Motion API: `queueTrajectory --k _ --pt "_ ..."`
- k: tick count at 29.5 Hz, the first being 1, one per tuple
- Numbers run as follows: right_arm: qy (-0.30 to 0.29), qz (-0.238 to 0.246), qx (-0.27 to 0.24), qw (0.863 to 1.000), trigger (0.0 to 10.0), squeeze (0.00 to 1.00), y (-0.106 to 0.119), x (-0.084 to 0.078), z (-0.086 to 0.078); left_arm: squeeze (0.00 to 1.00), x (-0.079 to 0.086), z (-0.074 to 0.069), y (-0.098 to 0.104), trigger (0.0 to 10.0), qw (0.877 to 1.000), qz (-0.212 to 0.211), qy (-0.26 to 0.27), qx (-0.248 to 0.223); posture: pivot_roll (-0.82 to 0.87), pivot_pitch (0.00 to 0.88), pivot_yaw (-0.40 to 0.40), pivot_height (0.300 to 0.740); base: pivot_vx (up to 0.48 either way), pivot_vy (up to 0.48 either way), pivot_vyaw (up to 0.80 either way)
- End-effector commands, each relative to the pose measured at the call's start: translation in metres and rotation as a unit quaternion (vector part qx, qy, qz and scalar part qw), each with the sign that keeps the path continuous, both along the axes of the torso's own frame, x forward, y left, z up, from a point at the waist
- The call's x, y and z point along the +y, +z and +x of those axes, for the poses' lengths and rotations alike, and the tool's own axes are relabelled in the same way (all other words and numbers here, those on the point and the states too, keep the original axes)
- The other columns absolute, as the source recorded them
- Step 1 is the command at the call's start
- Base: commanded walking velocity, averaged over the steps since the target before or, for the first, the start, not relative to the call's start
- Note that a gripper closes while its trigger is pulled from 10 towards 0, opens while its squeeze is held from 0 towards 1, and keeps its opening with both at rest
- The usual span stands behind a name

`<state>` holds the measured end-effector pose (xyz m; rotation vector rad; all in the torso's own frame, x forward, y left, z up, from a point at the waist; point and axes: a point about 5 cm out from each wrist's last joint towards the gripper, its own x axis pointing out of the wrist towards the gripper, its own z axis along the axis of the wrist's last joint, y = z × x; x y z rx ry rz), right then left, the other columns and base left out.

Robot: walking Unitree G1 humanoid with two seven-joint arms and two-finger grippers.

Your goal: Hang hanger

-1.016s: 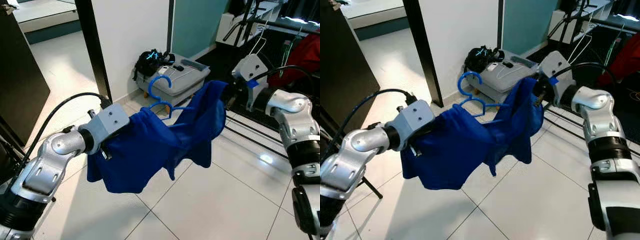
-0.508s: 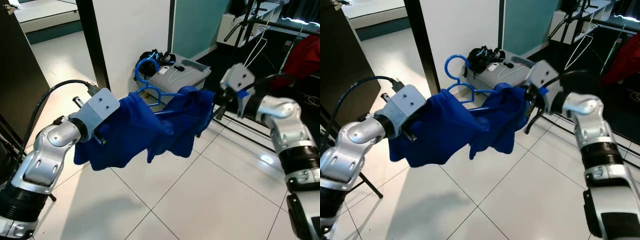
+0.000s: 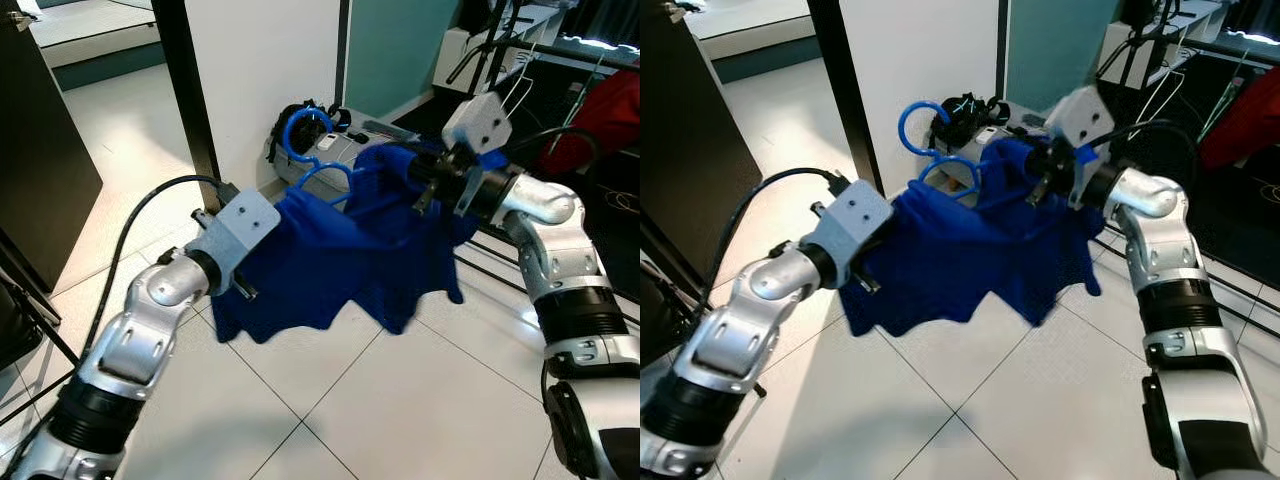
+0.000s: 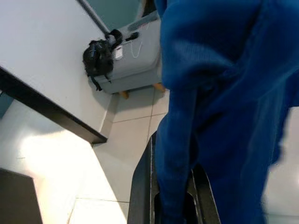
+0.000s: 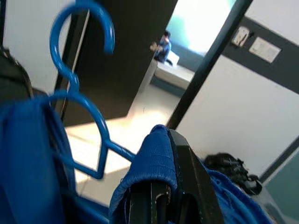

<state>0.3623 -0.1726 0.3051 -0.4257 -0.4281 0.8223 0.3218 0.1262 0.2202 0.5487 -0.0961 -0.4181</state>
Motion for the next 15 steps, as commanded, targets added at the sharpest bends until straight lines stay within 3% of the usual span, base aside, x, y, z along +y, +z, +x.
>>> queueTrajectory --k 1,6,10,12,14,15 --pt "0.027 0.007 -0.011 1.0 0.0 0.0 0.008 0.01 -0.004 0.0 -0.002 0.0 0.008 10.0 1.0 -0.008 0.012 -0.018 -0.01 0.085 -0.003 0.74 0.0 0.0 0.0" --pt "0.043 0.001 0.0 0.999 0.0 0.0 -0.001 0.02 -0.008 0.0 0.0 0.004 0.012 10.0 0.999 -0.023 0.029 -0.026 -0.01 0.086 -0.002 0.74 0.0 0.0 0.0" --pt "0.059 0.003 0.008 0.998 0.0 0.0 -0.005 0.027 -0.012 0.0 0.001 0.005 0.012 10.0 0.999 -0.009 0.03 -0.026 0.0 0.087 0.001 0.74 0.0 0.0 0.0" --pt "0.031 0.002 0.007 0.999 0.0 0.0 -0.002 0.017 -0.008 0.0 0.011 0.005 0.008 10.0 0.999 0.02 0.041 -0.021 0.0 0.087 0.001 0.74 0.0 0.0 0.0" --pt "0.031 0.002 0.007 0.999 0.0 0.0 -0.002 0.017 -0.008 0.0 0.011 0.005 0.008 10.0 0.999 0.02 0.041 -0.021 0.0 0.087 0.001 0.74 0.0 0.0 0.0" --pt "0.009 -0.001 0.006 1.0 0.0 0.0 0.0 0.008 -0.005 0.0 0.018 0.005 0.006 10.0 0.998 0.033 0.048 -0.018 0.0 0.082 0.003 0.74 0.0 0.0 0.0"
